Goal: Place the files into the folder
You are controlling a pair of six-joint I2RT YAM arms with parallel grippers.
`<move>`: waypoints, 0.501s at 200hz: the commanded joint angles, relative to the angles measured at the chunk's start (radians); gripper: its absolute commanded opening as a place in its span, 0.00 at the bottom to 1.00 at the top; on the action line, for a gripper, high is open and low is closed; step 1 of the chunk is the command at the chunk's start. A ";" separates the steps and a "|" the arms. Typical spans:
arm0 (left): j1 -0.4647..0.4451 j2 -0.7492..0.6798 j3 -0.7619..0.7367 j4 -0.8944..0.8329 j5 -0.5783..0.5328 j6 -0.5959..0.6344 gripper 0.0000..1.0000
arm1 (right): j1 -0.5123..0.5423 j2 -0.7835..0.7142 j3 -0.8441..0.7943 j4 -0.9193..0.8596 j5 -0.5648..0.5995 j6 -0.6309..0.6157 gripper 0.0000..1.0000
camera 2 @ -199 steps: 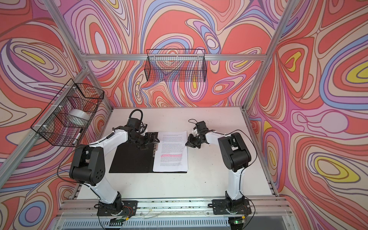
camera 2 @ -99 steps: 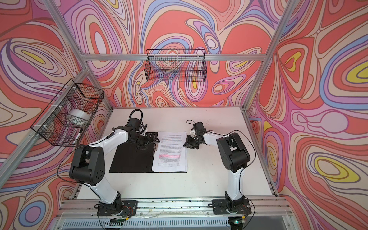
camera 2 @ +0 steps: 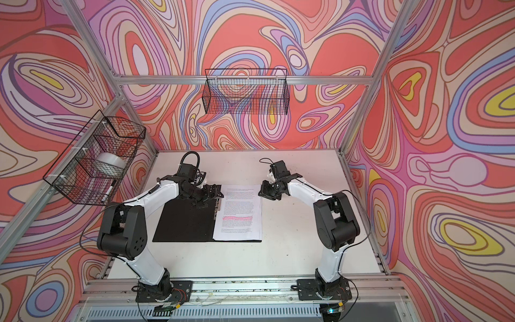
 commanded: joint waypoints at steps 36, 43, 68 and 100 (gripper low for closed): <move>-0.033 0.021 -0.014 0.008 0.004 -0.010 1.00 | 0.005 0.020 -0.094 0.074 -0.055 0.037 0.26; -0.039 0.019 -0.023 0.013 0.002 -0.011 1.00 | 0.004 0.031 -0.094 0.081 -0.061 0.040 0.26; -0.048 0.023 -0.033 0.020 -0.003 -0.011 1.00 | 0.003 0.048 -0.100 0.113 -0.064 0.049 0.28; -0.048 0.035 -0.030 0.015 -0.012 -0.012 1.00 | 0.001 0.080 -0.094 0.121 -0.062 0.044 0.28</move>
